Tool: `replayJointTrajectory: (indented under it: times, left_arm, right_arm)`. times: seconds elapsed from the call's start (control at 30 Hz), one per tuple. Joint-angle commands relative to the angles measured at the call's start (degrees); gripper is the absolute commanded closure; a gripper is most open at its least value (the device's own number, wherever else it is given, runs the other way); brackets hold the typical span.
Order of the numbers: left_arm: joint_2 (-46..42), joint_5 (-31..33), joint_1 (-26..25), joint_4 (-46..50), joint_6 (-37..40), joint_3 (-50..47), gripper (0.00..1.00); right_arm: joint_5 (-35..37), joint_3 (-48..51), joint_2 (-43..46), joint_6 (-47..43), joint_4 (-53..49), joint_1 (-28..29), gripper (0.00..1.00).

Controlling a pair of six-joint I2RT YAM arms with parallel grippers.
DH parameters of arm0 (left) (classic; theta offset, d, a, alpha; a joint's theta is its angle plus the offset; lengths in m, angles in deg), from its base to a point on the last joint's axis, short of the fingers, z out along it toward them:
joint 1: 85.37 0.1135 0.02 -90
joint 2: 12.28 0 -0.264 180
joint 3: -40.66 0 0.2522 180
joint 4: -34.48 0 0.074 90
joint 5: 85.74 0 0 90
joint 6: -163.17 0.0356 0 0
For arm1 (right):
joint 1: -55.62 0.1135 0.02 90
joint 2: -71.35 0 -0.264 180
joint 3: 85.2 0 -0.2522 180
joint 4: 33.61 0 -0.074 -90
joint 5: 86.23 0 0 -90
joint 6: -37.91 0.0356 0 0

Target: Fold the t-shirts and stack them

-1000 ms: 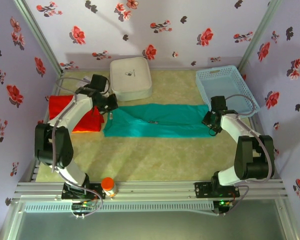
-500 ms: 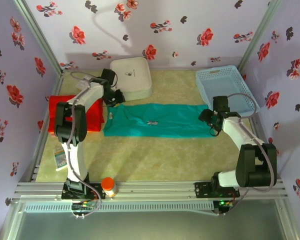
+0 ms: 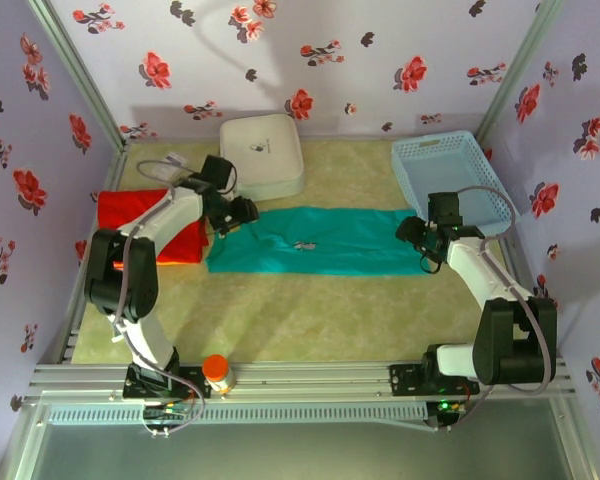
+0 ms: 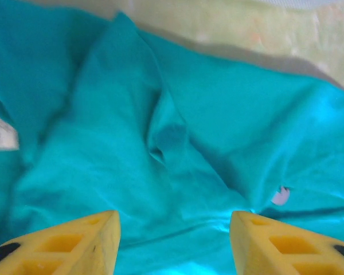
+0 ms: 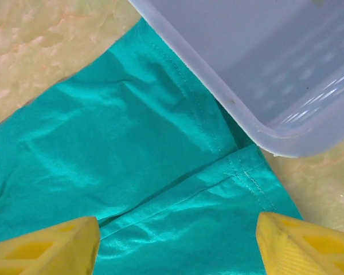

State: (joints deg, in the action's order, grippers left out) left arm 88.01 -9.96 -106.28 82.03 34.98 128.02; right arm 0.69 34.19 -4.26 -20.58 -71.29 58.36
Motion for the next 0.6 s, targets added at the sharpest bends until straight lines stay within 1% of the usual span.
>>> replayJointTrajectory:
  times: [0.0,0.13,0.27,0.4,0.57]
  left_arm:
    - [-2.3,-2.0,-2.4,-8.9,-6.4,-5.5,0.42]
    - [-1.3,-1.8,-4.2,-14.8,-10.2,-8.9,0.41]
    - [0.8,-1.9,-4.7,-17.9,-11.7,-9.2,0.40]
    - [4.4,-1.9,-4.7,-20.1,-12.5,-7.6,0.41]
    - [7.9,-2.2,-4.9,-21.0,-12.8,-3.7,0.46]
  right_arm:
    - [-0.6,-0.1,1.2,0.1,-1.6,0.5,0.27]
    - [-0.7,-0.1,1.3,0.1,-1.8,0.5,0.27]
    - [-0.3,-0.2,1.5,-0.5,-2.5,0.5,0.28]
    - [0.1,0.4,1.7,-0.5,-2.2,0.5,0.28]
    - [0.1,0.6,1.4,-0.6,-2.2,0.5,0.28]
